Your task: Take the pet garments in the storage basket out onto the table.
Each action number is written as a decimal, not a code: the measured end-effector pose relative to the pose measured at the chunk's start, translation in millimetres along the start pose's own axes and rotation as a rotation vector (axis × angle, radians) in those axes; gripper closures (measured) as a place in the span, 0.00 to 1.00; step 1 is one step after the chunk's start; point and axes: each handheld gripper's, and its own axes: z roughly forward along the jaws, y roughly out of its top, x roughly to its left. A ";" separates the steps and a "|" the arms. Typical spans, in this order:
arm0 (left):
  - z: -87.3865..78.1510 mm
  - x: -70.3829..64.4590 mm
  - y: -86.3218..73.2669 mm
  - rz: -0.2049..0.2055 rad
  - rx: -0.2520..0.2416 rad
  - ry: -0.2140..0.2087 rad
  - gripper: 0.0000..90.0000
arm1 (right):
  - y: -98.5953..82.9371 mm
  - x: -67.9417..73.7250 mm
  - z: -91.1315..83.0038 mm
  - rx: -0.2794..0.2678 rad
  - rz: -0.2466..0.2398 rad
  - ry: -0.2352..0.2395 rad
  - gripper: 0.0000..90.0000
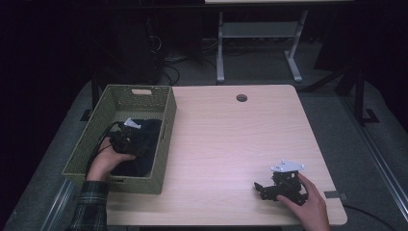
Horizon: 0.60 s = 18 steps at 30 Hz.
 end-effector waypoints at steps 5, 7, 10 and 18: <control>2.1 -0.4 -0.2 -0.005 0.028 -0.006 0.16 | 0.0 0.1 0.0 0.000 0.001 0.000 0.00; 2.4 -0.6 -0.6 -0.021 0.042 -0.012 0.20 | 0.0 0.0 0.0 0.000 0.000 0.000 0.00; 1.7 0.6 -0.9 -0.036 0.056 -0.024 0.31 | 0.0 0.0 0.0 0.000 0.000 0.000 0.00; -5.2 2.1 -0.1 -0.049 0.057 -0.020 0.70 | 0.0 0.0 0.0 0.000 0.000 0.000 0.00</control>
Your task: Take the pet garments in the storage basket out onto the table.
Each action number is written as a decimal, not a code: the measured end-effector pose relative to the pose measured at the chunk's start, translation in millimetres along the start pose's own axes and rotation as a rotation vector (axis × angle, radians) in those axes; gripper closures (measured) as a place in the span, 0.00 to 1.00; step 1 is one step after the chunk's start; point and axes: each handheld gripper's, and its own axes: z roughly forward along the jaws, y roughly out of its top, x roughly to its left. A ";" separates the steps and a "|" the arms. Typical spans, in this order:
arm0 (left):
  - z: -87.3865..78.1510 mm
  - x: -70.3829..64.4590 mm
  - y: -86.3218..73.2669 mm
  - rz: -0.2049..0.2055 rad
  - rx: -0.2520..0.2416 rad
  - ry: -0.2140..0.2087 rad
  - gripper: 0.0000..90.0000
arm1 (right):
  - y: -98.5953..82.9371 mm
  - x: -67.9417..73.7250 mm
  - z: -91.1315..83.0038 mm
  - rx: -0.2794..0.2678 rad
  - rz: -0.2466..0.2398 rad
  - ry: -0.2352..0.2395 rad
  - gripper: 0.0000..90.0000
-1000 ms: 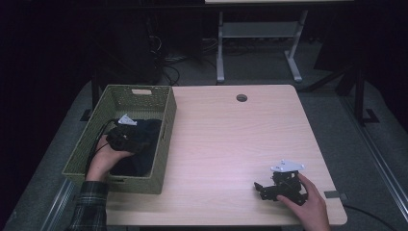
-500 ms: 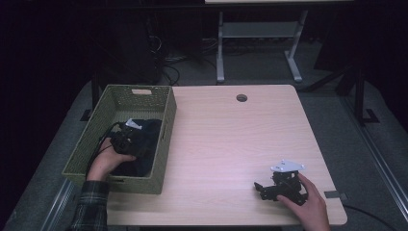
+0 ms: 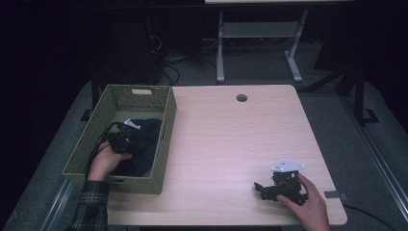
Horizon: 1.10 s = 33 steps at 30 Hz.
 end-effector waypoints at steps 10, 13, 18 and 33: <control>-10.8 6.2 0.7 -0.058 -0.064 -0.016 0.76 | 0.0 0.0 0.0 0.000 0.000 0.000 0.00; -15.2 8.4 0.9 -0.064 -0.086 -0.014 0.76 | 0.0 0.0 0.0 0.000 0.000 0.000 0.00; -23.1 12.2 0.6 -0.089 -0.152 -0.023 0.77 | 0.0 0.0 0.0 0.000 0.000 0.000 0.00; -53.3 18.9 -2.5 -0.162 -0.378 -0.094 0.77 | 0.0 -0.2 0.0 0.000 -0.001 0.001 0.00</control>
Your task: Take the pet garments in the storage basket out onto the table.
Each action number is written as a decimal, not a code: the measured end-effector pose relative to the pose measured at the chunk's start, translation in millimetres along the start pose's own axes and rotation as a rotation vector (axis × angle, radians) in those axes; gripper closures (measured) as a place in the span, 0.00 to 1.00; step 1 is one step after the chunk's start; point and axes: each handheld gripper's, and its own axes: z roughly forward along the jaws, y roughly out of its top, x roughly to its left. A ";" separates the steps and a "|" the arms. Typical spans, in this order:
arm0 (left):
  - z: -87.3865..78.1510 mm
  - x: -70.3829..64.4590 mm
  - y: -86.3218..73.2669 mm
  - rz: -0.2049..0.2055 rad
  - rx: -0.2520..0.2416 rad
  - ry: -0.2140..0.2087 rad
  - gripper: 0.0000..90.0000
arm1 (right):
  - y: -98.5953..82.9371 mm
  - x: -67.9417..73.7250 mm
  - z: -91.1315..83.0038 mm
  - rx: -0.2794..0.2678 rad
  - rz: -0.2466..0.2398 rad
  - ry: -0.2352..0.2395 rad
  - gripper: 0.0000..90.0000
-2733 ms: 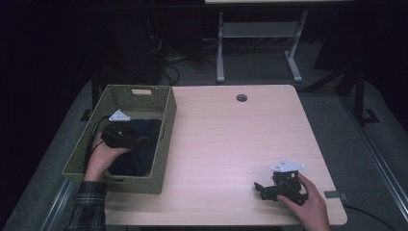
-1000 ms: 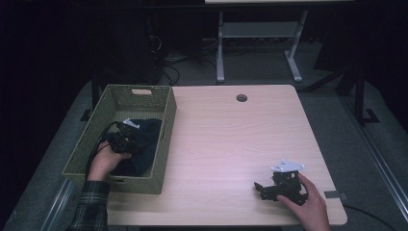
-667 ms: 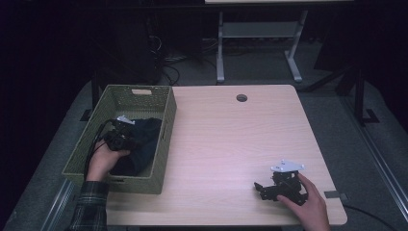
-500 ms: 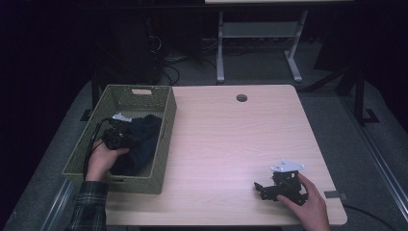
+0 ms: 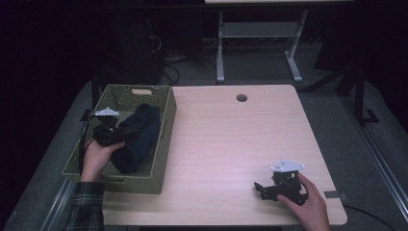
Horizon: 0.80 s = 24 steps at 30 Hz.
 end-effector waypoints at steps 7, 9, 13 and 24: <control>-15.7 -6.1 7.4 -0.008 -0.092 -0.036 0.77 | 0.0 0.0 0.0 0.000 0.000 -0.001 0.00; -20.1 -7.6 9.4 -0.001 -0.117 -0.046 0.77 | 0.0 0.0 0.0 0.000 0.000 0.000 0.00; -26.7 -10.2 12.2 -0.002 -0.156 -0.047 0.77 | 0.0 0.0 0.0 0.000 0.000 0.000 0.00; -44.2 -19.1 19.9 -0.009 -0.259 -0.091 0.78 | 0.0 -0.1 0.1 -0.001 -0.002 0.000 0.00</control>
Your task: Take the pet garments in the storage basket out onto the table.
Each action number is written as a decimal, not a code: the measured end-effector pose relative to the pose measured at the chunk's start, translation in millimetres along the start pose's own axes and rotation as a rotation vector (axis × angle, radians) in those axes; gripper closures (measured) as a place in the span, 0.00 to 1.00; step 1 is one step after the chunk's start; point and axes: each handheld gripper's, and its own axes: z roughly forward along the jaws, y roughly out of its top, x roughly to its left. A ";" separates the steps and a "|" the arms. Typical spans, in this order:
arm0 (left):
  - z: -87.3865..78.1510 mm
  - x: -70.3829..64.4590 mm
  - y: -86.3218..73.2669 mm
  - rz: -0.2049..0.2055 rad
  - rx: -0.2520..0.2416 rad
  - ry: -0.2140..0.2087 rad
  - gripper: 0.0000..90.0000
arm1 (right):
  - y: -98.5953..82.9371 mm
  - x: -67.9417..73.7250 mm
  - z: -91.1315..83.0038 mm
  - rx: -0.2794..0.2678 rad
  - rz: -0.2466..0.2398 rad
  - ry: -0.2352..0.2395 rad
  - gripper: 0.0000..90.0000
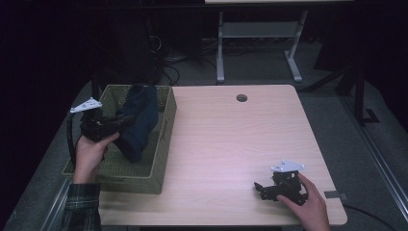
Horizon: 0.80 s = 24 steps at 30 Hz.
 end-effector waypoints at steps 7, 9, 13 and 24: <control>-6.0 -13.4 9.6 0.021 -0.048 -0.029 0.78 | 0.0 0.2 0.0 0.001 0.003 0.000 0.00; -7.6 -16.8 12.0 0.024 -0.062 -0.039 0.78 | 0.0 0.2 -0.1 0.001 0.002 -0.001 0.00; -10.9 -25.2 17.7 0.034 -0.095 -0.057 0.78 | 0.0 0.2 0.0 0.001 0.003 -0.001 0.00; -11.0 -53.8 36.6 0.077 -0.151 -0.143 0.78 | 0.0 0.3 -0.1 0.002 0.004 -0.001 0.00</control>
